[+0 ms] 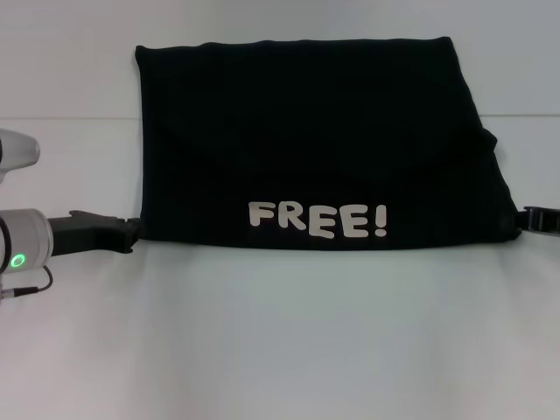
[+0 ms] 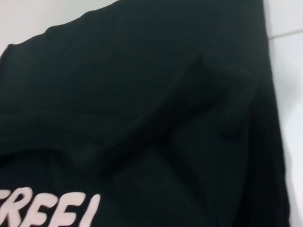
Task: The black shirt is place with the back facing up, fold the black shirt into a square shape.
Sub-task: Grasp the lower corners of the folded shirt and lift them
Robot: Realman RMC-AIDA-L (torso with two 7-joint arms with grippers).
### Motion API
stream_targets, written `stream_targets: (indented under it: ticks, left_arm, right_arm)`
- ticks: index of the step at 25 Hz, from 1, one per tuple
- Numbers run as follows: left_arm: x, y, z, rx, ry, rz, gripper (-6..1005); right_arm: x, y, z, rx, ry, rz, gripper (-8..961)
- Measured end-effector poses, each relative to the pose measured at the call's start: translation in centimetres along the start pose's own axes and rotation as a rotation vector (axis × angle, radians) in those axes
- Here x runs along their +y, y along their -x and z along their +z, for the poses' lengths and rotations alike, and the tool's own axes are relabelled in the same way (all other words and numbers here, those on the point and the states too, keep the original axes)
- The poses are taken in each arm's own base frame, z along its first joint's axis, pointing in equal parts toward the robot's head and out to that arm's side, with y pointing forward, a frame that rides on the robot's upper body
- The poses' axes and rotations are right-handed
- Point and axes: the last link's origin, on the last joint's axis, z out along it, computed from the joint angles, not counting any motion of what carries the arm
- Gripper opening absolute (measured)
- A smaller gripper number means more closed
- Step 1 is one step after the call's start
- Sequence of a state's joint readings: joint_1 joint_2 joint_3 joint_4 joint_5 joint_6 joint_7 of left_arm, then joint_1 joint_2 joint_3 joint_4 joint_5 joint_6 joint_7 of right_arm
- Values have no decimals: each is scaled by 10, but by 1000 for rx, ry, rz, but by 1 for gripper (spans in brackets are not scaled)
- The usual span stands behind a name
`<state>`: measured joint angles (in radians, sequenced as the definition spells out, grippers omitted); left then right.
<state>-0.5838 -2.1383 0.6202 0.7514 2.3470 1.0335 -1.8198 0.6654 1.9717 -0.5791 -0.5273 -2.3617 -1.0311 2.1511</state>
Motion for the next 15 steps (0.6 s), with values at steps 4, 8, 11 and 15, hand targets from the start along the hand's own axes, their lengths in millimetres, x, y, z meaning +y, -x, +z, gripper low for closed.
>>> stream_targets:
  ticks: [4, 8, 11, 15]
  left_arm:
    - [4, 5, -9, -11, 54, -18, 17]
    - [10, 11, -21, -30, 125, -39, 18]
    - [15, 16, -33, -38, 189, -56, 19]
    - [18, 25, -56, -25, 286, -111, 20]
  right_arm:
    - [-2, -9, -8, 2, 49, -2, 34]
    - [-6, -20, -21, -5, 88, -3, 34]
    - [-9, -31, -33, 1, 116, -8, 35]
    - [-11, -49, -48, 22, 168, -13, 35]
